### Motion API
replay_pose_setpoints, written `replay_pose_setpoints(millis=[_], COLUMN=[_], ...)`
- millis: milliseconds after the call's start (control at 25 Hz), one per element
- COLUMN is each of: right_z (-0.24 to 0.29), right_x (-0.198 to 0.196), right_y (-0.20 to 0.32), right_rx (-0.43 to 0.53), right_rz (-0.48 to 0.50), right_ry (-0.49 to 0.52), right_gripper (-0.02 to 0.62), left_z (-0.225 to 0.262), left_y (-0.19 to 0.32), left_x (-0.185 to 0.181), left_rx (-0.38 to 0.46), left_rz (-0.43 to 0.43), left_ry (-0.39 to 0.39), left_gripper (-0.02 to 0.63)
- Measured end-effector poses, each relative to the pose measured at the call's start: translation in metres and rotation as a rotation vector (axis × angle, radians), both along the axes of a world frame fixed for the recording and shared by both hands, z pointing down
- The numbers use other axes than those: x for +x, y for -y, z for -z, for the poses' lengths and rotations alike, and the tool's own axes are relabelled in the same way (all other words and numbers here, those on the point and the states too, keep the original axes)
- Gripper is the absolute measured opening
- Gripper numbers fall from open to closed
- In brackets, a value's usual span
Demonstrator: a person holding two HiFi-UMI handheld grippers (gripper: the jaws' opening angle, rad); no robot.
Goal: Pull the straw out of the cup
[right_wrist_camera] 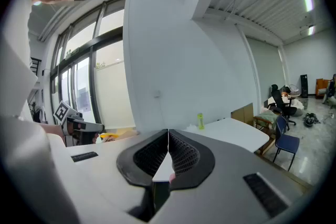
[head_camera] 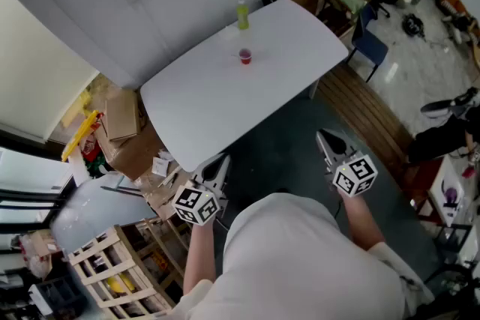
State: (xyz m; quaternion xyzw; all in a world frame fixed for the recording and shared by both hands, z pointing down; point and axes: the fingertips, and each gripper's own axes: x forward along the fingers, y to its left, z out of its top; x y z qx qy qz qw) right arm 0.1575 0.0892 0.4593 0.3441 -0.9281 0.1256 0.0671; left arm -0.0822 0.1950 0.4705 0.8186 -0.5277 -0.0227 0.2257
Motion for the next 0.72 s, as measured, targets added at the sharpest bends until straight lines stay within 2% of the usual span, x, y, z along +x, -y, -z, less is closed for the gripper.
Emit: replay_pose_setpoints(millis=[160, 720], right_z=[0.001, 0.001], right_x=[0.003, 0.018], right_y=[-0.001, 0.003], right_rx=[0.003, -0.012], right_rz=[0.010, 0.019], right_ry=[0.002, 0.043], right_gripper=[0.037, 0.037], left_z=[-0.003, -0.009], left_y=[-0.001, -0.007], left_x=[0.006, 0.019], left_rx=[-0.007, -0.037], left_rz=[-0.003, 0.036], left_ry=[0.027, 0.019], left_gripper=[0.002, 0.002])
